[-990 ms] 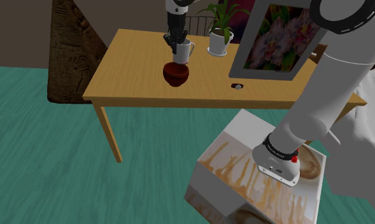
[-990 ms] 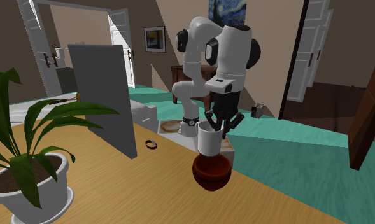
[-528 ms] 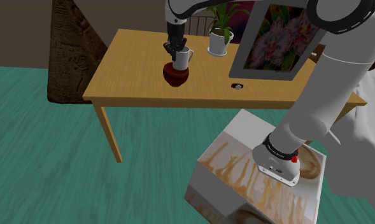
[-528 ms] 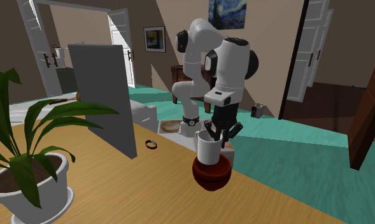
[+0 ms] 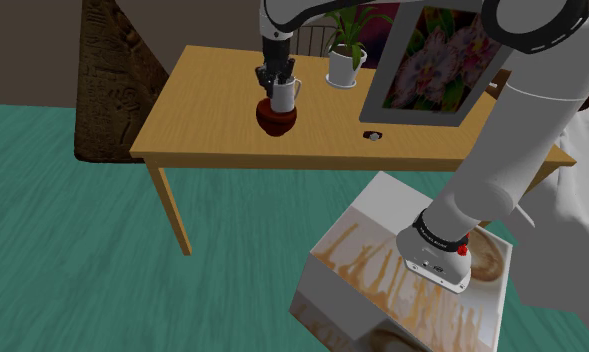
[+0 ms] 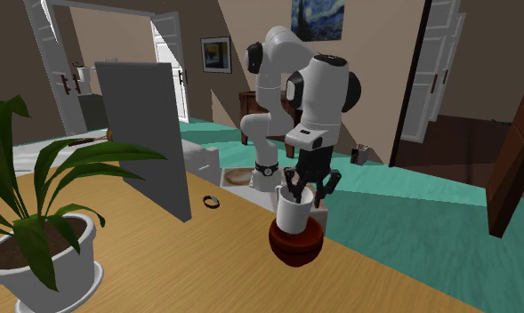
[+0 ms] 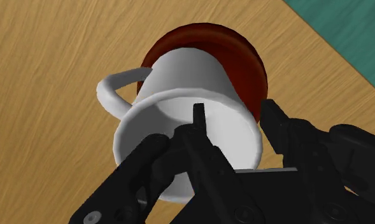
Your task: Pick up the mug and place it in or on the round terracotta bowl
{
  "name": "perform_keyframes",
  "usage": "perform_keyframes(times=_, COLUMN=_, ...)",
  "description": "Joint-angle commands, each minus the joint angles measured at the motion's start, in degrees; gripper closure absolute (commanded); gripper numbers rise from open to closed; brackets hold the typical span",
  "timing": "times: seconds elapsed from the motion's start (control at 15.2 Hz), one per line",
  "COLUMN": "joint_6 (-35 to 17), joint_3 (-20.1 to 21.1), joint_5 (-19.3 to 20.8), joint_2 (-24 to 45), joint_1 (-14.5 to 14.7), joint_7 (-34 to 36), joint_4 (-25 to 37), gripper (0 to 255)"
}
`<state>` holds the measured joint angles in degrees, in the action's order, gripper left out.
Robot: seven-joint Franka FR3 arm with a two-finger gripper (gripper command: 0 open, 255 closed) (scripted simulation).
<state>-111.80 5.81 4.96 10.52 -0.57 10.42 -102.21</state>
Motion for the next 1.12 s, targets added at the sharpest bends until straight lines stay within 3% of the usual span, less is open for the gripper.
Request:
perform_keyframes(times=0.0, joint_6=0.0, joint_3=0.0, joint_5=0.0, joint_2=0.0, joint_1=0.0, joint_7=0.0, joint_4=0.01, gripper=0)
perform_keyframes(times=0.26, joint_6=-0.01, joint_3=0.0, joint_5=0.0, joint_2=-0.01, joint_1=0.0, joint_7=0.0, joint_4=0.0, gripper=0)
perform_keyframes(times=0.53, joint_6=6.98, joint_3=0.2, joint_5=-0.27, joint_2=-1.02, joint_1=0.23, joint_7=-0.21, joint_4=5.98, gripper=0)
perform_keyframes(times=1.06, joint_6=6.98, joint_3=0.2, joint_5=-0.27, joint_2=-1.02, joint_1=0.22, joint_7=-0.21, joint_4=5.98, gripper=0)
